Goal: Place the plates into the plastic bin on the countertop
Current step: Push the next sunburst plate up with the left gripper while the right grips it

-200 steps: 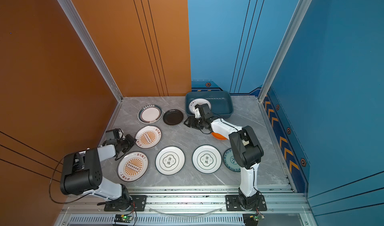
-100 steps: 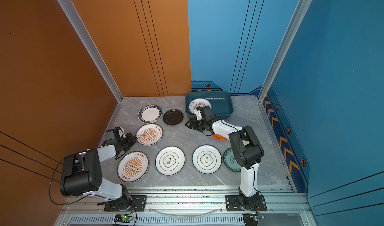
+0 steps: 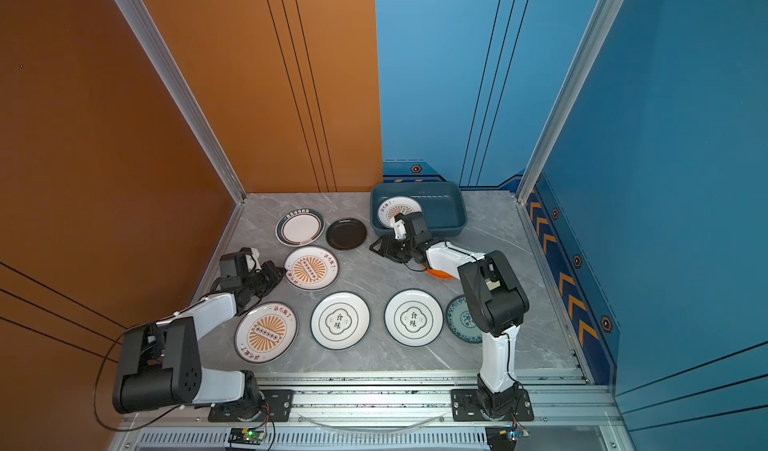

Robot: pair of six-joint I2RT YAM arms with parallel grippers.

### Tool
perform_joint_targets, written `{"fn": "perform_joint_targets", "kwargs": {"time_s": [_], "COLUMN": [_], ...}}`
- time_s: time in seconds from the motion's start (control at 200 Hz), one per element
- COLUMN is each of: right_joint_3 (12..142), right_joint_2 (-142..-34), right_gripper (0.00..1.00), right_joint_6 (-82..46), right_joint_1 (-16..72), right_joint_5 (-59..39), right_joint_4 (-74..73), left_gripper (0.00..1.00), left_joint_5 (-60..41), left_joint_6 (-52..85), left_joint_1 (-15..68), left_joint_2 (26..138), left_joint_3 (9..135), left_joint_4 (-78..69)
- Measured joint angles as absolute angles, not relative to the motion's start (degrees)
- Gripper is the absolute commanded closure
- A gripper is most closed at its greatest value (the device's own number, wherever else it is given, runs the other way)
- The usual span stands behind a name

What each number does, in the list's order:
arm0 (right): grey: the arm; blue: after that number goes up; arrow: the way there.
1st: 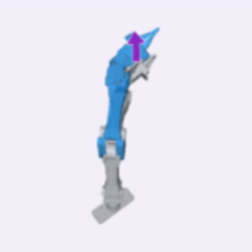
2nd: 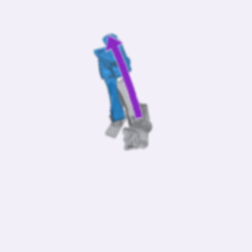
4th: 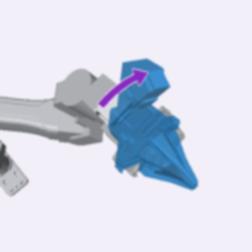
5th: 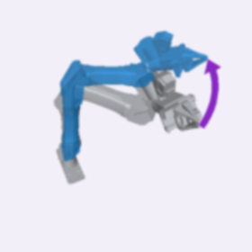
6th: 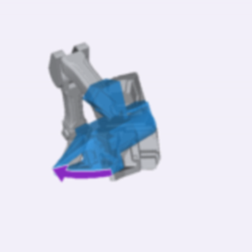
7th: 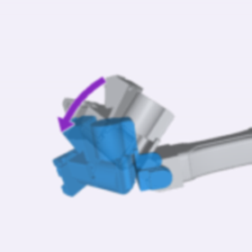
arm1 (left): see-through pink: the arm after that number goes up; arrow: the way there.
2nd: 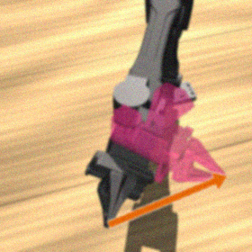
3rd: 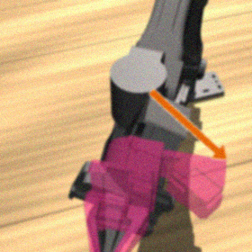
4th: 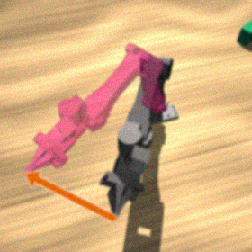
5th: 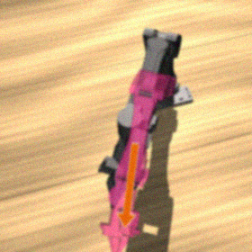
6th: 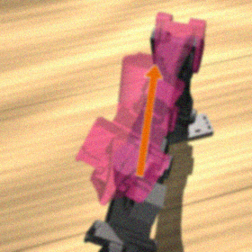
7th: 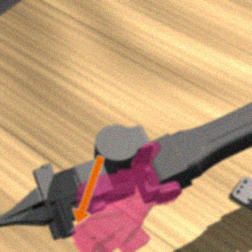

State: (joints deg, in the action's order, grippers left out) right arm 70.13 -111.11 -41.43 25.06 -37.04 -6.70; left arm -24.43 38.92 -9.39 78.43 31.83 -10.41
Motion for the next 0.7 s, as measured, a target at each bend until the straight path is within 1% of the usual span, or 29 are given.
{"fn": "perform_joint_targets", "kwargs": {"time_s": [0.29,0.701], "right_joint_3": [66.63,65.39], "right_joint_2": [-111.13,-113.25], "right_gripper": [0.36,0.35], "right_joint_6": [-47.03,-53.80], "right_joint_1": [25.15,27.31], "right_joint_5": [-43.55,-46.61], "right_joint_4": [-17.04,-26.74], "left_gripper": [1.00,1.00], "left_joint_5": [-25.19,-25.58], "left_joint_6": [41.65,45.56], "left_joint_1": [-7.44,-0.86], "left_joint_2": [73.80,71.46], "left_joint_3": [31.86,34.30], "left_joint_4": [-9.34,-8.78]}}
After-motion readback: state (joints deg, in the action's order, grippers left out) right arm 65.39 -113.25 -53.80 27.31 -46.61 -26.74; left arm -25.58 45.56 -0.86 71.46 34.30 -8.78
